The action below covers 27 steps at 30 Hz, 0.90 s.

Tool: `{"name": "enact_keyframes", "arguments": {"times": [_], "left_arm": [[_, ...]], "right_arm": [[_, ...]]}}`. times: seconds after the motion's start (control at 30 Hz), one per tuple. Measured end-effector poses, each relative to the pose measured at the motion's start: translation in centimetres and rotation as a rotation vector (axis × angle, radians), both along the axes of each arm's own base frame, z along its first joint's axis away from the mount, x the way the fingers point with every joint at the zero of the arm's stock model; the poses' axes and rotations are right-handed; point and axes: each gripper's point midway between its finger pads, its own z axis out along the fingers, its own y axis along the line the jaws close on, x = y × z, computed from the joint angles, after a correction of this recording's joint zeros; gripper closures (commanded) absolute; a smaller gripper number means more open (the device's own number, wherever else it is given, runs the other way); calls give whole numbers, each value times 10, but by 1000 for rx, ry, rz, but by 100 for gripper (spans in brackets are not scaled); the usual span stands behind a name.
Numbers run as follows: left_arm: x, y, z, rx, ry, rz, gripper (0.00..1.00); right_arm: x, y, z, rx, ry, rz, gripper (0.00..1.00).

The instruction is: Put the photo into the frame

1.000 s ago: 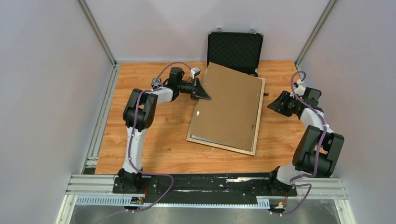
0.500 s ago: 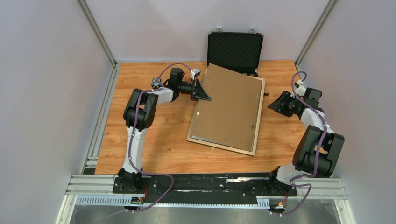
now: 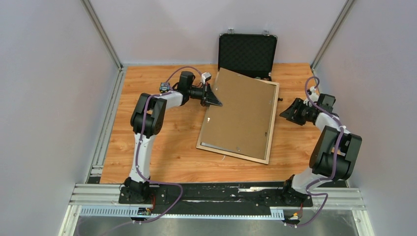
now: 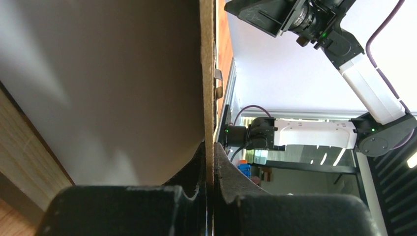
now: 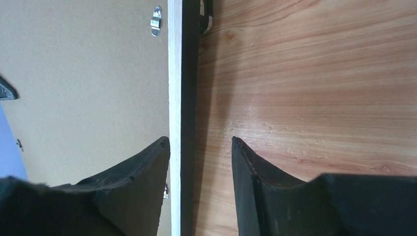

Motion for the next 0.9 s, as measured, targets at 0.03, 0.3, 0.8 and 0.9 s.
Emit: {"name": "enact_keyframes", "arguments": {"times": [0.03, 0.3, 0.8, 0.9], "left_arm": [[0, 0, 0, 2, 0, 0, 100], [0, 0, 1, 8, -3, -4, 100], [1, -1, 2, 4, -11, -6, 100], [1, -2, 3, -2, -20, -9, 100]], "right_arm": [[0, 1, -2, 3, 7, 3, 52], [10, 14, -12, 14, 37, 42, 52], [25, 40, -25, 33, 81, 101, 52], [26, 42, -26, 36, 85, 105, 52]]}}
